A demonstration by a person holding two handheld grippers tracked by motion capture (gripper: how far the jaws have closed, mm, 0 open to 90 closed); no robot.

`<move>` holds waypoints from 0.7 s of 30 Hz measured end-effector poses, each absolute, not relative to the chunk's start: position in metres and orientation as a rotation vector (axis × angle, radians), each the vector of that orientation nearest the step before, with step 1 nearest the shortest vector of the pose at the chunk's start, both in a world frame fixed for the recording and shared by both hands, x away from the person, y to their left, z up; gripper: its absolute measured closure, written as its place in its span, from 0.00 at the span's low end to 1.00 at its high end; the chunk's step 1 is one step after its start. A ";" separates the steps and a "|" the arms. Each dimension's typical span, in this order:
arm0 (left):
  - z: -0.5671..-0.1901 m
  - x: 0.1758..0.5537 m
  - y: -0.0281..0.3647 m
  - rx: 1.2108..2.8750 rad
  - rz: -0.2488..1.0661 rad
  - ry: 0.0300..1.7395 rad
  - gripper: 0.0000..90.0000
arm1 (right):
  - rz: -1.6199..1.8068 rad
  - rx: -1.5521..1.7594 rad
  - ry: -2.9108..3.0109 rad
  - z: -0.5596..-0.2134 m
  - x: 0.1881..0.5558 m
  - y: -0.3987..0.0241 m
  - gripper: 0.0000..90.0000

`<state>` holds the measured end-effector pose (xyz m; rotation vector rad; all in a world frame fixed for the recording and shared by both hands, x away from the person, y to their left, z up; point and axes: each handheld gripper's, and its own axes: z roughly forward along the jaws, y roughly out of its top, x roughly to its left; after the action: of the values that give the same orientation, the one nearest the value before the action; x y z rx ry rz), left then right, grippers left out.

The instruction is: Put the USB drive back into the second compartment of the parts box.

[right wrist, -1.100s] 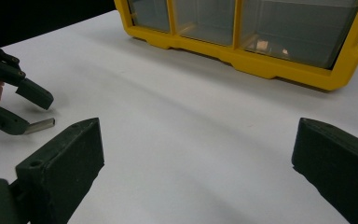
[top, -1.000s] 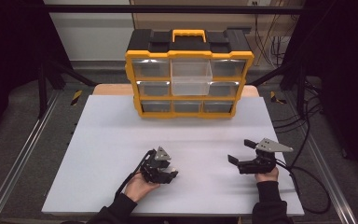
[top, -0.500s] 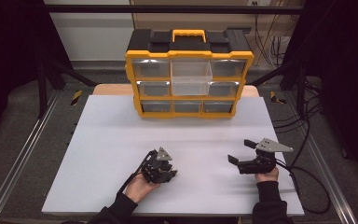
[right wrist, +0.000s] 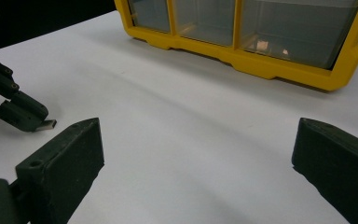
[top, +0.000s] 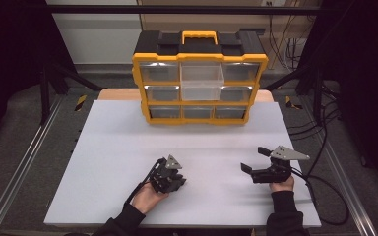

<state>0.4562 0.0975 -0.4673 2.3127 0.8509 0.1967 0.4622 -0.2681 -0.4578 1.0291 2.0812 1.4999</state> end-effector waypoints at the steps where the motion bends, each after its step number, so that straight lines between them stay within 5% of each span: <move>1: -0.467 0.456 0.098 2.313 0.197 0.851 0.87 | 1.500 1.031 2.082 -0.458 0.462 -0.268 0.03; 21: -0.466 0.457 0.093 2.319 0.206 0.867 0.84 | 1.501 1.034 2.081 -0.458 0.462 -0.268 0.03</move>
<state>0.4573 0.0929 -0.4661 2.3188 0.8674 0.2060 0.4623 -0.2681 -0.4576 1.0343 2.0815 1.5010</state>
